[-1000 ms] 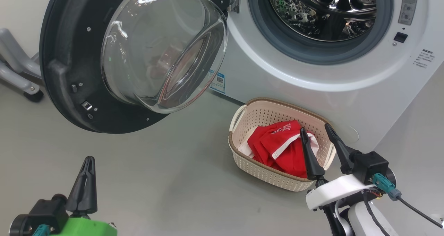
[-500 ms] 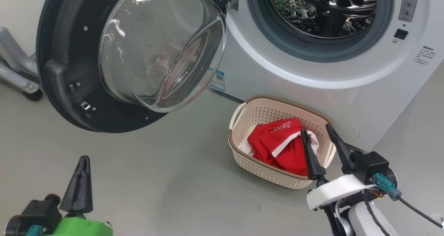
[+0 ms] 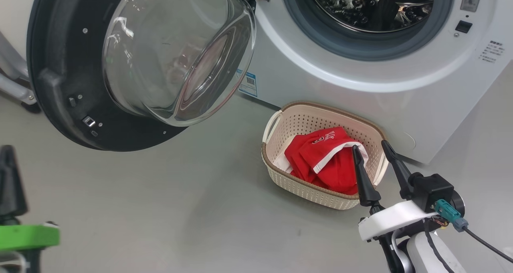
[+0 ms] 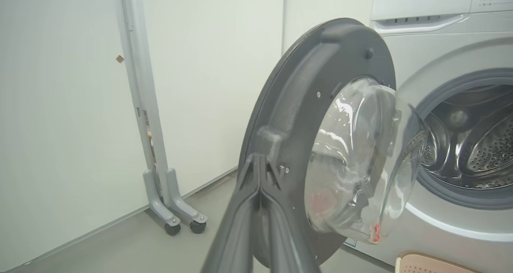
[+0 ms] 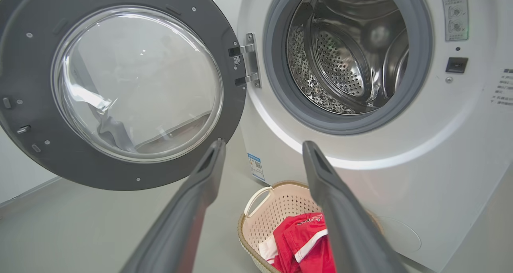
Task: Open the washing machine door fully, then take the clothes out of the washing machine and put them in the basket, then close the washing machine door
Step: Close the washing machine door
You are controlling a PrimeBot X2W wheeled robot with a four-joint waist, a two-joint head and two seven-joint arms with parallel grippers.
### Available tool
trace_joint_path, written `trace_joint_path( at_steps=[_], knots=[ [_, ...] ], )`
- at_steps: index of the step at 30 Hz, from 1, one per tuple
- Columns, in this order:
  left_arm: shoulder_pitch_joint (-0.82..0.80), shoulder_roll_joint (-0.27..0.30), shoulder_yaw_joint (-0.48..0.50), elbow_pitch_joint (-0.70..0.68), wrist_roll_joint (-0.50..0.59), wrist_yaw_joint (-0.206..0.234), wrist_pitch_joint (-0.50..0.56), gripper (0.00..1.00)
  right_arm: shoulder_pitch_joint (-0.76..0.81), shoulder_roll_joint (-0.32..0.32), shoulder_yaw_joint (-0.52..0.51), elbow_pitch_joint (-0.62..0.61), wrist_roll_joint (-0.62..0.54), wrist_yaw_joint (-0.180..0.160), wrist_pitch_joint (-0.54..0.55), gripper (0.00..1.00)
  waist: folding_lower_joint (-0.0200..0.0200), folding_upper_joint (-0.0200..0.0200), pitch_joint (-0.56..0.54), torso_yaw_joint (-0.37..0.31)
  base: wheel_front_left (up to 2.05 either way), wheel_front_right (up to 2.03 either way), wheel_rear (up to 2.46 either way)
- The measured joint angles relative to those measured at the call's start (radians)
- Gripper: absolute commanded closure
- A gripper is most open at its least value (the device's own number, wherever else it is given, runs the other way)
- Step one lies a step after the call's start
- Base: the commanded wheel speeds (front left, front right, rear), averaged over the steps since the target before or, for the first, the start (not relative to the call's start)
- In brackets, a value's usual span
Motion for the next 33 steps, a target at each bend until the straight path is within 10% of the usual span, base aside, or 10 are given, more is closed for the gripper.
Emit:
trace_joint_path(
  at_steps=[21,33],
  knots=[
    [-0.276,0.086,0.33,0.109,-0.556,-0.015,0.234,1.0,-0.024,-0.033,0.002,-0.035,-0.034,0.0,0.0,0.0,0.0,0.0,0.133,-0.075,0.0,0.0,0.0],
    [-0.501,0.11,0.51,0.339,-0.814,0.138,0.388,1.0,-0.056,-0.055,0.002,-0.041,-0.052,0.0,0.0,0.0,0.0,0.0,0.204,-0.117,0.0,0.0,0.0]
  ],
)
